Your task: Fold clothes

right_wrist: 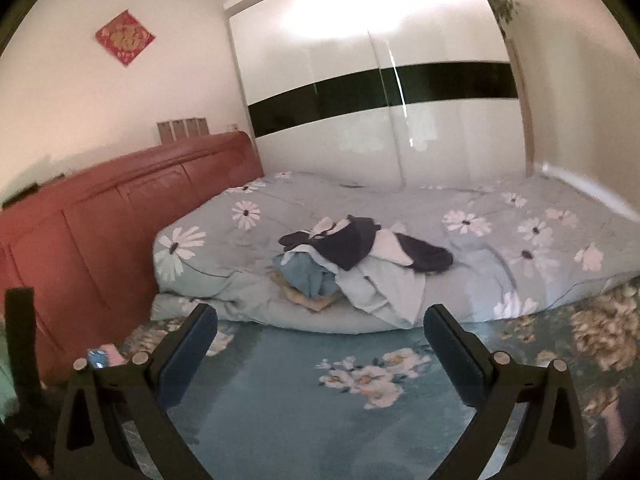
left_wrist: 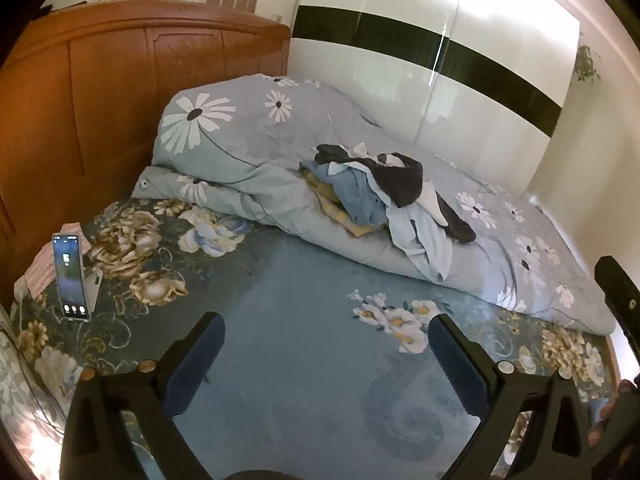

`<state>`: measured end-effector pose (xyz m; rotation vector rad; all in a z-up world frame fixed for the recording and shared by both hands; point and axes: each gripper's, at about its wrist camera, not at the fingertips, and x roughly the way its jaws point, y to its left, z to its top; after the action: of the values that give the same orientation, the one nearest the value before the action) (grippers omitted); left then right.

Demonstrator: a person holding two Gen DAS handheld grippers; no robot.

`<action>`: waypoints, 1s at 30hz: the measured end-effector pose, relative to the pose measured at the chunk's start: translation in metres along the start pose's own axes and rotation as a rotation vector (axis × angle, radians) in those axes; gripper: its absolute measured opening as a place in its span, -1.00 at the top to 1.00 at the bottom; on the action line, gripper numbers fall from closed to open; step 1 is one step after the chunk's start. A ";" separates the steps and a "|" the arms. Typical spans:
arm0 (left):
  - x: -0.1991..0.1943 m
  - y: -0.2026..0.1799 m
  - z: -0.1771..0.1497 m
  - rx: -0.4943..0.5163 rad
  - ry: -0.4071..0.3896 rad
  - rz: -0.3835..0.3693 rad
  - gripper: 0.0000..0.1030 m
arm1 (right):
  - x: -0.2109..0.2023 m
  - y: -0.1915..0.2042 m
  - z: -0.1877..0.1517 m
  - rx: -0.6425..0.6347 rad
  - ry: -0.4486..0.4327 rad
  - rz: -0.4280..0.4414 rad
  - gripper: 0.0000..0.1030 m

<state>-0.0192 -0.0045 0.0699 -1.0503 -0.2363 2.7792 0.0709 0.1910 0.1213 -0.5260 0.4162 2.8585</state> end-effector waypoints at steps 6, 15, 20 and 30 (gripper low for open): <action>-0.003 -0.004 0.009 0.010 -0.044 0.000 -1.00 | 0.010 -0.010 0.005 0.052 -0.003 0.009 -1.00; -0.007 -0.013 0.025 0.005 -0.127 -0.008 -1.00 | 0.012 -0.023 0.018 0.070 -0.045 0.018 -1.00; -0.005 -0.019 0.032 0.011 -0.158 -0.008 -1.00 | 0.014 -0.028 0.025 0.057 -0.068 0.004 -1.00; 0.018 -0.025 0.041 0.032 -0.150 0.004 -1.00 | 0.055 -0.037 0.015 0.052 0.023 0.005 -1.00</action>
<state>-0.0576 0.0203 0.0936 -0.8372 -0.2077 2.8578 0.0249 0.2390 0.1055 -0.5504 0.4946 2.8404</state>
